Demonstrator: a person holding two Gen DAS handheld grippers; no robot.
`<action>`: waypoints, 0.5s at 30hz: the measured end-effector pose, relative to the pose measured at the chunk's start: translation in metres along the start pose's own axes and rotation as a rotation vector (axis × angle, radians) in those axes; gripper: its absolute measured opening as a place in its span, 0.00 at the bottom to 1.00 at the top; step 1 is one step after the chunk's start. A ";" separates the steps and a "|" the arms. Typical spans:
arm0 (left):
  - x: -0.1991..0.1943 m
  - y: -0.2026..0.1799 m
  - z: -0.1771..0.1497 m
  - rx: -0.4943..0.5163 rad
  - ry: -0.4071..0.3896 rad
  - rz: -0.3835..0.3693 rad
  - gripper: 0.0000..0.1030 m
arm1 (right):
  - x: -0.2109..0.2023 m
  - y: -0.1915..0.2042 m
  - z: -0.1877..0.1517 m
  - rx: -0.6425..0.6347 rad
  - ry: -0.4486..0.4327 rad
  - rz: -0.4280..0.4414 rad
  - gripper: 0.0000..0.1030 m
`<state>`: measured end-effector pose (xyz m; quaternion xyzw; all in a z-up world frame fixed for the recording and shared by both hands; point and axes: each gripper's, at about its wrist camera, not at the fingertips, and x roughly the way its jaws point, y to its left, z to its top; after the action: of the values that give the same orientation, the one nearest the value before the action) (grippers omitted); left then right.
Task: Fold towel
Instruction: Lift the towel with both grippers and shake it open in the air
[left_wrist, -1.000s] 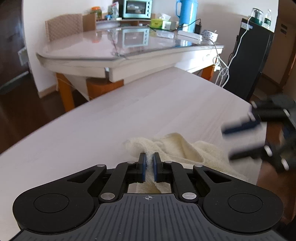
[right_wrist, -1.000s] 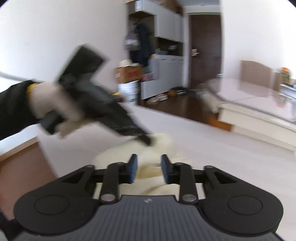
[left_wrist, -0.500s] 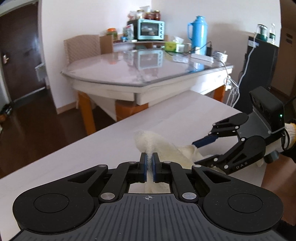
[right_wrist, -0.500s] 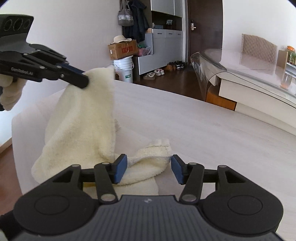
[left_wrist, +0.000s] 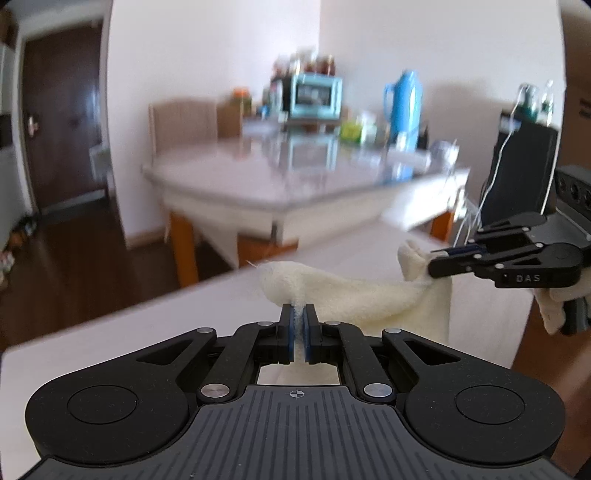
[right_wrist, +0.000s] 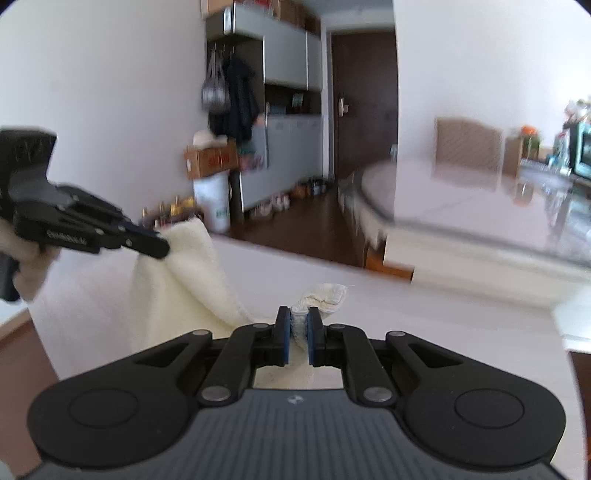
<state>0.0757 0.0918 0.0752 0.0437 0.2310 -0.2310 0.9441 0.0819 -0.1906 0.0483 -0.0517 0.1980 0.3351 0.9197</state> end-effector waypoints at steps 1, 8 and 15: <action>-0.010 -0.006 0.007 0.008 -0.032 0.007 0.05 | -0.015 0.002 0.008 -0.001 -0.037 -0.012 0.10; -0.060 -0.035 0.040 0.055 -0.164 0.044 0.05 | -0.089 0.021 0.046 -0.050 -0.295 -0.047 0.10; -0.023 -0.033 0.053 0.005 -0.109 0.101 0.05 | -0.050 0.000 0.057 -0.074 -0.287 -0.135 0.10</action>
<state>0.0640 0.0620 0.1337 0.0452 0.1762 -0.1858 0.9656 0.0659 -0.2078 0.1205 -0.0504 0.0482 0.2835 0.9564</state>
